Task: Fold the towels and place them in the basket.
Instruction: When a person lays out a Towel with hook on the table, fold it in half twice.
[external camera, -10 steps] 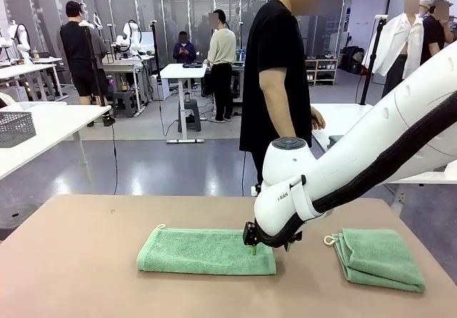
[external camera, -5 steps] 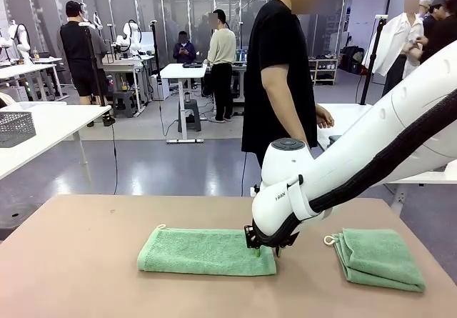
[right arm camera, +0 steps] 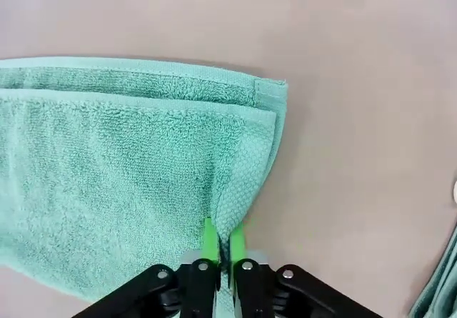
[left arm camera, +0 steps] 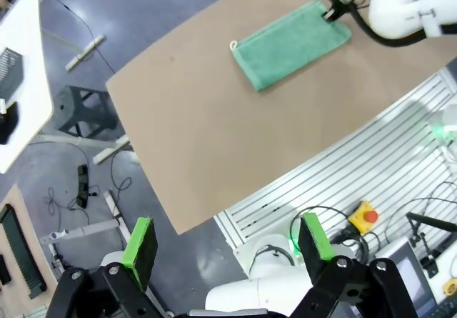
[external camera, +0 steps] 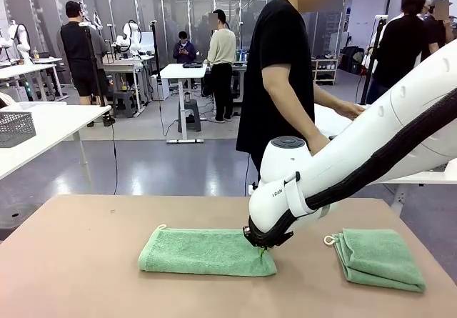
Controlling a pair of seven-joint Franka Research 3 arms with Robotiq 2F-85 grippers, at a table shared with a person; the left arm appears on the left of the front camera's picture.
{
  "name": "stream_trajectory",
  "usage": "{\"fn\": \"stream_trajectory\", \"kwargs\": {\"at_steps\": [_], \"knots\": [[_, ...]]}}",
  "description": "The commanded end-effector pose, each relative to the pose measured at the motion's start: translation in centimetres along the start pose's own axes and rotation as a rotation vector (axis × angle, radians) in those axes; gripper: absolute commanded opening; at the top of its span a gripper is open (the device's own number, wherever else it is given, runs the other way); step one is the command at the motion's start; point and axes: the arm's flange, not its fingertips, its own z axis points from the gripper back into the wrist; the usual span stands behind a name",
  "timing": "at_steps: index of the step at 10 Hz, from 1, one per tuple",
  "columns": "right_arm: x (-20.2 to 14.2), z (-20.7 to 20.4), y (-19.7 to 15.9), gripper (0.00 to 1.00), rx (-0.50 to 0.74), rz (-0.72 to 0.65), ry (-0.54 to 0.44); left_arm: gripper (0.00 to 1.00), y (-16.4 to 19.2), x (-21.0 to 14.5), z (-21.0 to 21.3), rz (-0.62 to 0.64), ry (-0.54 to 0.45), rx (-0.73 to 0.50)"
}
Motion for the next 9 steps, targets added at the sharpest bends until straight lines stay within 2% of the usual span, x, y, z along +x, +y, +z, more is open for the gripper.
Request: {"fn": "stream_trajectory", "kwargs": {"at_steps": [1,4,6,9], "knots": [[-0.5,-1.0,-0.8,0.0,0.016,0.011,0.014,1.0,-0.8,-0.9,1.5,-0.01,-0.027,0.01],[-0.1,2.1,-0.6,0.0,0.012,0.067,-0.022,1.0,-0.8,-0.9,1.5,-0.01,-0.027,0.01],[0.4,5.9,-1.0,0.0,-0.088,0.168,-0.039,1.0,-0.8,-0.9,1.5,-0.01,-0.027,0.01],[0.6,11.1,-1.0,0.0,-0.258,0.199,-0.08,1.0,-0.8,-0.9,1.5,-0.01,-0.027,0.01]]}}
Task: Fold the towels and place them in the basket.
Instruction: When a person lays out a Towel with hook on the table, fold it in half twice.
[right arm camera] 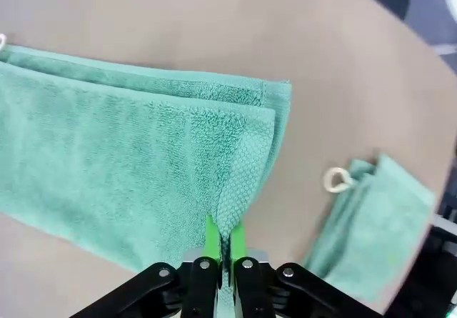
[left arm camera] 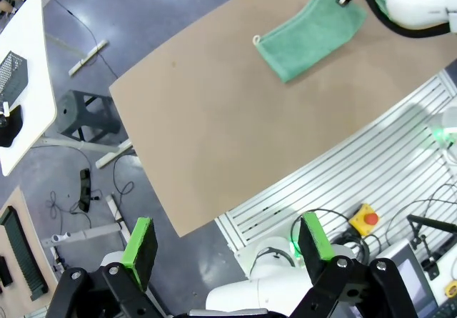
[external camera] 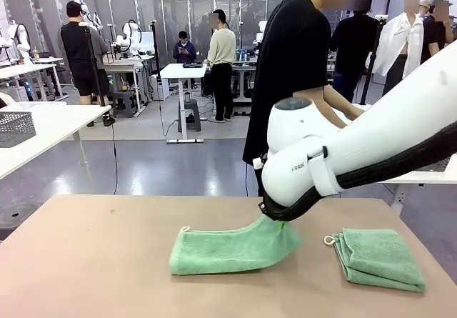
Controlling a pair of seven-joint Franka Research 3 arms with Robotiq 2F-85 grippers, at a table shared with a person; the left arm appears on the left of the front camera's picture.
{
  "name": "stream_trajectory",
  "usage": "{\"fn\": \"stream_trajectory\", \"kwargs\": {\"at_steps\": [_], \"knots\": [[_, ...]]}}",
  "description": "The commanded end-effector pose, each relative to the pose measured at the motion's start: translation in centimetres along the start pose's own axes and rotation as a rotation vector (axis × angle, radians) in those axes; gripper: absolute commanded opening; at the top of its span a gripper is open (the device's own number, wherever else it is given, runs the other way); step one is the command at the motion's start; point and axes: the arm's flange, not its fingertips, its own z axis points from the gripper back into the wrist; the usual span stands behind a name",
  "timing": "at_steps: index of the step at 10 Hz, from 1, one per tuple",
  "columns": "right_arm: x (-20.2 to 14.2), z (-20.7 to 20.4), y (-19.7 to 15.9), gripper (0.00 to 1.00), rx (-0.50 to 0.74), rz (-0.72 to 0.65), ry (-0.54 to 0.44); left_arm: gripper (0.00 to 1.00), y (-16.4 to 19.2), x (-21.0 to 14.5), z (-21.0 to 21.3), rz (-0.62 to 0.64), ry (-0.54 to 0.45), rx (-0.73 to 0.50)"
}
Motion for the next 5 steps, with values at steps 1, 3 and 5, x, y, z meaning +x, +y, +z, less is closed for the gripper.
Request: {"fn": "stream_trajectory", "kwargs": {"at_steps": [1,3,5], "knots": [[0.7,2.1,1.2,0.0,-0.109,0.006,-0.015,1.0,-0.6,-0.5,0.8,-0.008,-0.011,0.004],[2.0,2.9,4.2,0.0,-0.109,0.06,-0.012,1.0,-0.6,-0.5,0.8,-0.008,-0.011,0.004],[3.3,3.0,7.6,0.0,-0.047,0.078,-0.011,1.0,-0.6,-0.5,0.8,-0.008,-0.011,0.004]]}}
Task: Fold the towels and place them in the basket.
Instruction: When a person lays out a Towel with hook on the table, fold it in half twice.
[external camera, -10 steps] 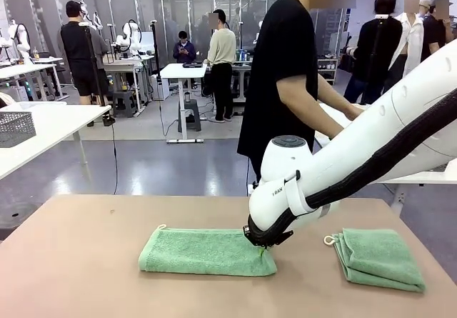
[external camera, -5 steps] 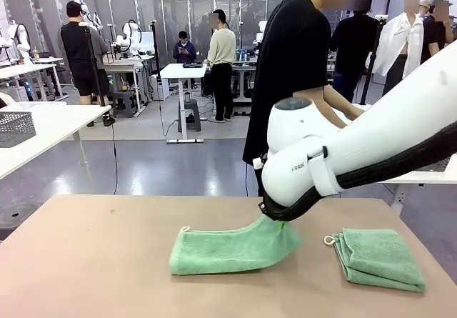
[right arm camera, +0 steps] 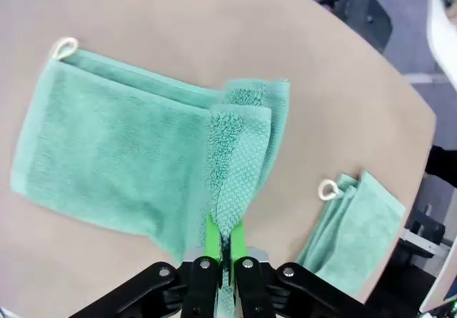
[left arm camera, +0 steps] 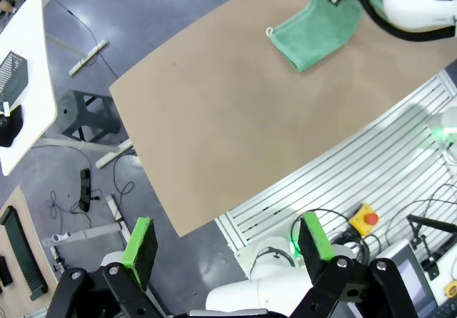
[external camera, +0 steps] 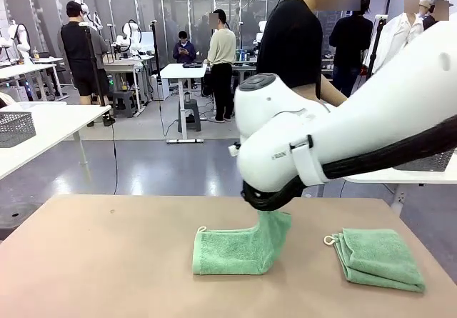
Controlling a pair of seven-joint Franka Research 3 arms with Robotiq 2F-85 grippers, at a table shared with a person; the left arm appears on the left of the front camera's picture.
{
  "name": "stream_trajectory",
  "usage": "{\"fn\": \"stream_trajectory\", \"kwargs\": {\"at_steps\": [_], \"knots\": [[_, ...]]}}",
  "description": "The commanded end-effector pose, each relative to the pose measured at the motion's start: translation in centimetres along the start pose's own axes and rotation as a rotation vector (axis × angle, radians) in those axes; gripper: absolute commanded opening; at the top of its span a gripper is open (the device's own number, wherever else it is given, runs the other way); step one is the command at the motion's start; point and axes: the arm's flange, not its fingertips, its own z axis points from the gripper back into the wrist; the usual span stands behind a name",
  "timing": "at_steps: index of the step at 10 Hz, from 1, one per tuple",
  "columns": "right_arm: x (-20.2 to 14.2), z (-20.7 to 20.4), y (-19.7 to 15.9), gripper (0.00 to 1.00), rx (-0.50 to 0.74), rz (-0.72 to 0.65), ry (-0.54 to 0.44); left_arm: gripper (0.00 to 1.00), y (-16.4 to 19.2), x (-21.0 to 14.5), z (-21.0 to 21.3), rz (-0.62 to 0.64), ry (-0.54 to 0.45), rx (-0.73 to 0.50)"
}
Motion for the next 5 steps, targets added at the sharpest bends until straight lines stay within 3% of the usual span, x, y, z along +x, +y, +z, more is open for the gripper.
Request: {"fn": "stream_trajectory", "kwargs": {"at_steps": [1,5], "knots": [[2.1,-0.7,3.2,0.0,0.029,-0.024,0.029,1.0,-0.6,-0.5,0.8,-0.009,-0.012,0.004],[4.4,-3.0,8.9,0.0,0.108,-0.1,0.109,1.0,-0.6,-0.5,0.8,-0.009,-0.012,0.004]]}}
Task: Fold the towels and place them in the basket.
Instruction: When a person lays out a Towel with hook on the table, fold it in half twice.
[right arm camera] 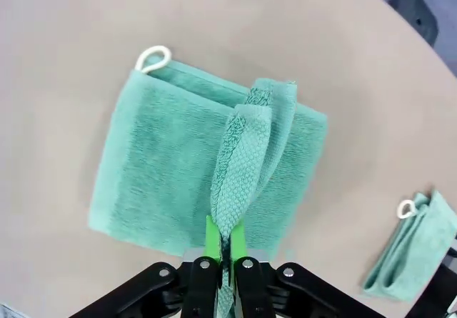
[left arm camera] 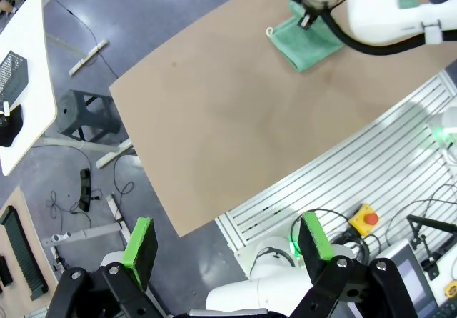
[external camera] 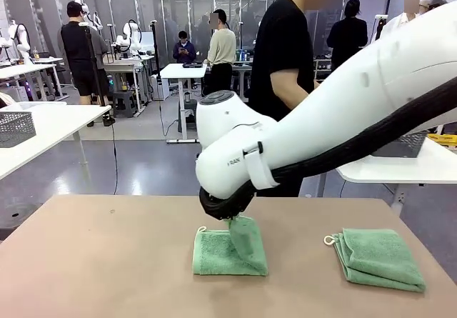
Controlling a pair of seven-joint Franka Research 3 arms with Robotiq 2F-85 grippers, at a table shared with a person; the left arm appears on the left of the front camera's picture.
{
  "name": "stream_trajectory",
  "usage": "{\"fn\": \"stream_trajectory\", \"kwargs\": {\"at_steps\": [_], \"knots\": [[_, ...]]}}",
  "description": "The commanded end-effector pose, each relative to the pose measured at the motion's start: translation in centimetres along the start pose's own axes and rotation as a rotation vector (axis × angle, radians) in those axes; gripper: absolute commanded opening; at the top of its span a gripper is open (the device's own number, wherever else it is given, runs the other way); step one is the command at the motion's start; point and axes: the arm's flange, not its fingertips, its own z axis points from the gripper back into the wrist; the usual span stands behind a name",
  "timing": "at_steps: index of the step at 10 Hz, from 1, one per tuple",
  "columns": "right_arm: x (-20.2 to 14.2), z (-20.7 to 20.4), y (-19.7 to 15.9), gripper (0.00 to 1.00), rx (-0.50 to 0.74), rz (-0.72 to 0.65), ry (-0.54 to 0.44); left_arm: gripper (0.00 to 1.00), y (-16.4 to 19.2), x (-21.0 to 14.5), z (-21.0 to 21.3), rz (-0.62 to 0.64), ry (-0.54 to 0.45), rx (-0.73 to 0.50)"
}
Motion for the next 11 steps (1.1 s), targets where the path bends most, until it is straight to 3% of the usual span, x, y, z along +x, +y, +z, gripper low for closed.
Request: {"fn": "stream_trajectory", "kwargs": {"at_steps": [1,4,10,11], "knots": [[1.9,-0.9,1.8,0.0,0.025,-0.087,0.055,1.0,-0.6,-0.5,0.8,-0.009,-0.012,0.003],[2.9,-2.8,4.1,0.0,0.031,-0.132,0.088,1.0,-0.6,-0.5,0.8,-0.009,-0.012,0.003],[2.8,-3.5,4.1,0.99,0.063,-0.167,0.097,1.0,-0.6,-0.5,0.8,-0.009,-0.012,0.003],[2.7,-3.3,3.9,1.0,0.078,-0.169,0.093,1.0,-0.6,-0.5,0.8,-0.009,-0.012,0.003]]}}
